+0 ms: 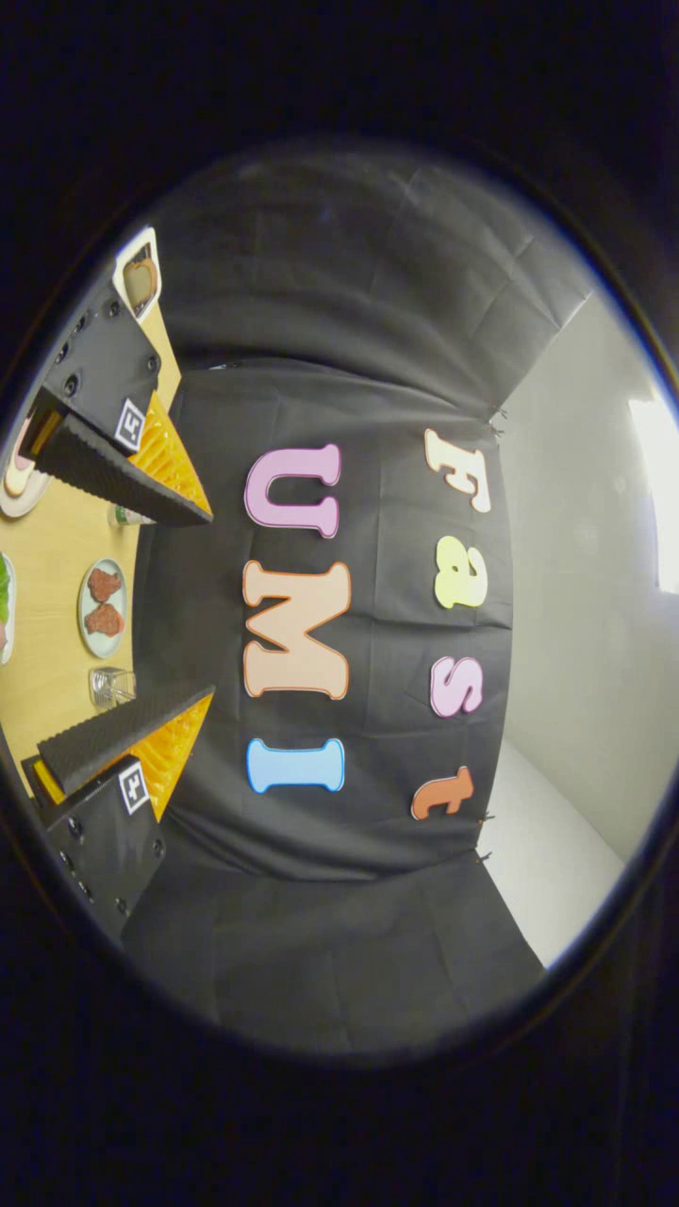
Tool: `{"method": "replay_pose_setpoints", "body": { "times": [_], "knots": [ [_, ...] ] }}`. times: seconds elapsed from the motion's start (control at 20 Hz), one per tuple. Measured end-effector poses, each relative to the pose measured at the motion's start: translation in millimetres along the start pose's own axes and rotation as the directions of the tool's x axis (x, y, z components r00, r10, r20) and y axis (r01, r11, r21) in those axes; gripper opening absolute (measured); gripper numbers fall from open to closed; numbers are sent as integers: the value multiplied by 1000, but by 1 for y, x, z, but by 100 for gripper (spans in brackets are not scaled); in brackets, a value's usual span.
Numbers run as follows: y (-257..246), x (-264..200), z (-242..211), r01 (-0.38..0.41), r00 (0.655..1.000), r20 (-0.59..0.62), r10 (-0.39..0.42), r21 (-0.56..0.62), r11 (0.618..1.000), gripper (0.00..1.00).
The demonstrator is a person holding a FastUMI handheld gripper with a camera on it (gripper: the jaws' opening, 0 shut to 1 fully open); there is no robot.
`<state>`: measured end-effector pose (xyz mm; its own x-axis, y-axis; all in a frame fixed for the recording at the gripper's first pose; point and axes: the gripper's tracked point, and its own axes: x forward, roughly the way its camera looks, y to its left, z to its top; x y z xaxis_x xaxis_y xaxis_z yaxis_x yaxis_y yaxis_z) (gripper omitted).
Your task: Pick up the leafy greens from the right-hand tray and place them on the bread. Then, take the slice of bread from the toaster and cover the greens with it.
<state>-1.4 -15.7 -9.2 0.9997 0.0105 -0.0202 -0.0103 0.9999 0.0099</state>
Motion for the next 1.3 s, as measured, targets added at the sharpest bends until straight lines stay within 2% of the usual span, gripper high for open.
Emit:
{"method": "replay_pose_setpoints", "body": {
  "times": [0.75,1.1,1.3],
  "knots": [
    [-12,3,-8,-38,999,-10,38,-6,999,100],
    [-6,4,-24,-181,983,-47,178,-58,982,100],
    [-7,3,-49,-286,954,-119,276,-82,955,100]
  ]
}}
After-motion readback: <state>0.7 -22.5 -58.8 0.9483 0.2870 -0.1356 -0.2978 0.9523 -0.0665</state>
